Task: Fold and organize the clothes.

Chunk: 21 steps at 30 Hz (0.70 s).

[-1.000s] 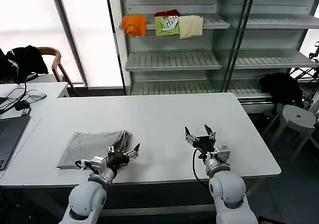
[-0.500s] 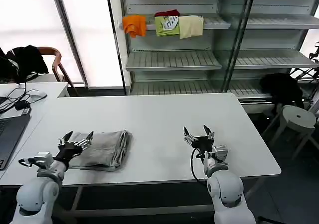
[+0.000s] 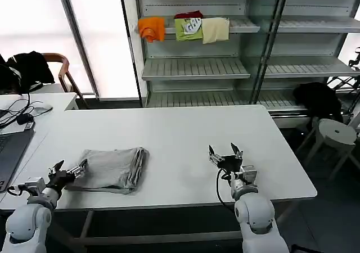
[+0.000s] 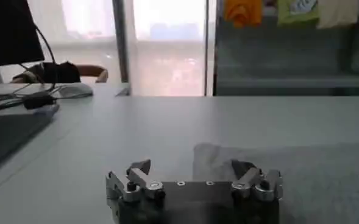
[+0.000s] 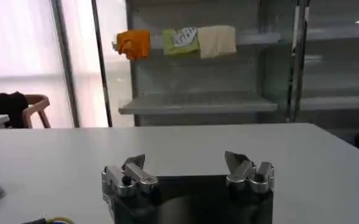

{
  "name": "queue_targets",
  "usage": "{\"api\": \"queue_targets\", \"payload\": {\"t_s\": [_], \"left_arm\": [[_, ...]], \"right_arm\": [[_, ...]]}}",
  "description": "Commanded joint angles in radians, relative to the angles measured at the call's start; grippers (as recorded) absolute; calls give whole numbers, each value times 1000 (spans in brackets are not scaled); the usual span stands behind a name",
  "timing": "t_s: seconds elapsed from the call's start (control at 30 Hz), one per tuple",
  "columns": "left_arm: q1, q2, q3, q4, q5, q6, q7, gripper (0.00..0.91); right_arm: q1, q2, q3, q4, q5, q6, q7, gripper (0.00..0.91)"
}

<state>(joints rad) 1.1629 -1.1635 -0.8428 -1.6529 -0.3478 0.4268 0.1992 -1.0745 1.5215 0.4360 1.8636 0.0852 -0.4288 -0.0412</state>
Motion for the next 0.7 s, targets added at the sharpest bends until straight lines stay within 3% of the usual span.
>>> {"api": "queue_targets", "payload": {"t_s": [0.03, 0.1, 0.13, 0.23, 0.27, 0.3, 0.33, 0.7], "left_arm": [[4, 8, -16, 50, 16, -5, 16, 907], [7, 4, -13, 46, 15, -5, 20, 907], [8, 3, -11, 45, 16, -6, 21, 826], [10, 0, -5, 41, 23, -5, 25, 504], [11, -2, -4, 39, 25, -5, 31, 272], [12, -3, -2, 35, 26, -5, 33, 181], [14, -4, -1, 30, 25, -2, 37, 20], [25, -22, 21, -3, -29, 68, 52, 10]], "right_arm": [[1, 0, 1, -10, -4, 3, 0, 907], [3, 1, 1, -16, -4, 6, -1, 907], [4, 2, 0, -18, -4, 8, -1, 907], [7, 3, 0, -23, -3, 11, -1, 907], [8, 3, 0, -24, -3, 11, -1, 907], [9, 3, -1, -26, -3, 11, -1, 907], [10, 3, -1, -27, -3, 11, -1, 907], [12, 11, 0, -28, -3, 14, 2, 907]]}}
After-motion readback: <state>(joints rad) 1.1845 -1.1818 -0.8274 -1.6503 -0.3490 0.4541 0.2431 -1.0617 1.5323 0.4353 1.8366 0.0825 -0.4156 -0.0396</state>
